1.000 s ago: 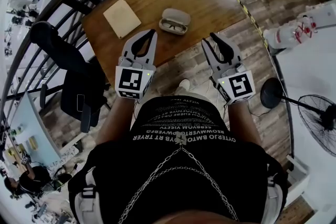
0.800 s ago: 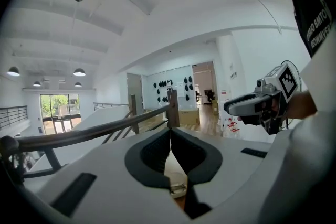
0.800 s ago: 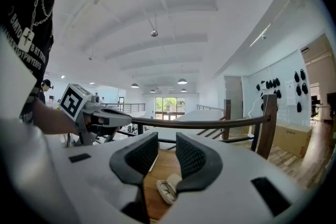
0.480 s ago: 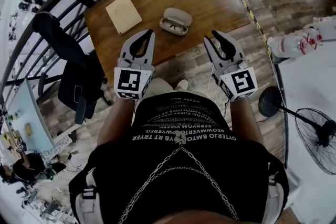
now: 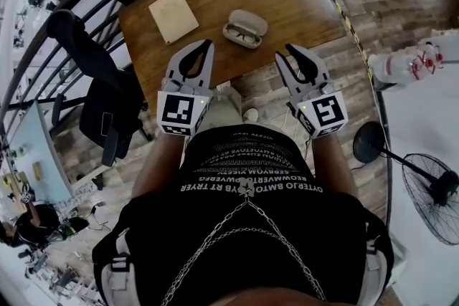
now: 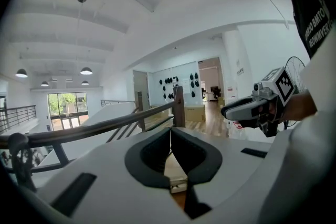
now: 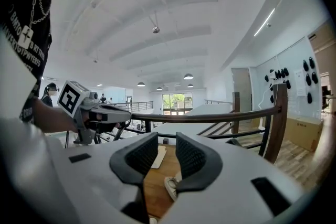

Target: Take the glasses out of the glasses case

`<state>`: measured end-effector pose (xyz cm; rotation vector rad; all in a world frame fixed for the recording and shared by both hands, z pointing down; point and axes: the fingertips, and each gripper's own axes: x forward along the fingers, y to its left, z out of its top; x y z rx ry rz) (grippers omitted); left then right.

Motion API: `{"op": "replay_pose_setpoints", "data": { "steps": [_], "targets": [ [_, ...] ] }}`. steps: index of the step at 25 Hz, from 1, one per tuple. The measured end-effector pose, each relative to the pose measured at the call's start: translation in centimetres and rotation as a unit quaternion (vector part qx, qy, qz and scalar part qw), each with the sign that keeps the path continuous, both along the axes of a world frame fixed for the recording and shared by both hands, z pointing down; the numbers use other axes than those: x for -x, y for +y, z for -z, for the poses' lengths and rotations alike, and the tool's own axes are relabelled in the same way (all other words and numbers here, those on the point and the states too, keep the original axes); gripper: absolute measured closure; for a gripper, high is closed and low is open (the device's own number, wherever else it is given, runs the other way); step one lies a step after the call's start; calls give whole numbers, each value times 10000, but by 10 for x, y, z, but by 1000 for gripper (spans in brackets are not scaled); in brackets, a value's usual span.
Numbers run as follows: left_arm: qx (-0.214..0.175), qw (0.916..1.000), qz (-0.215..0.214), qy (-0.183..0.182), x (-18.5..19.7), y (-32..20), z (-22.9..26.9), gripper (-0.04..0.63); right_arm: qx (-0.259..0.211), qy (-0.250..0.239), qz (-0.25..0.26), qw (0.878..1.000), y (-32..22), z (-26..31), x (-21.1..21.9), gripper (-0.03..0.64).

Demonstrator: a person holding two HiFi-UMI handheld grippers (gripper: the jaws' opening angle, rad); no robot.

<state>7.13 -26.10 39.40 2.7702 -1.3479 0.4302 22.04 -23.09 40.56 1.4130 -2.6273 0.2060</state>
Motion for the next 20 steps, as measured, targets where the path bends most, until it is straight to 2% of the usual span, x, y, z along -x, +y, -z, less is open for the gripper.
{"op": "replay_pose_setpoints", "data": {
  "steps": [11, 20],
  "targets": [
    [49, 9999, -158, 1, 8, -37, -4, 566, 373, 200, 4, 9991, -33, -31, 15, 509],
    [-39, 9997, -242, -29, 11, -79, 8, 566, 605, 158, 73, 9980, -73, -50, 33, 509]
  ]
}}
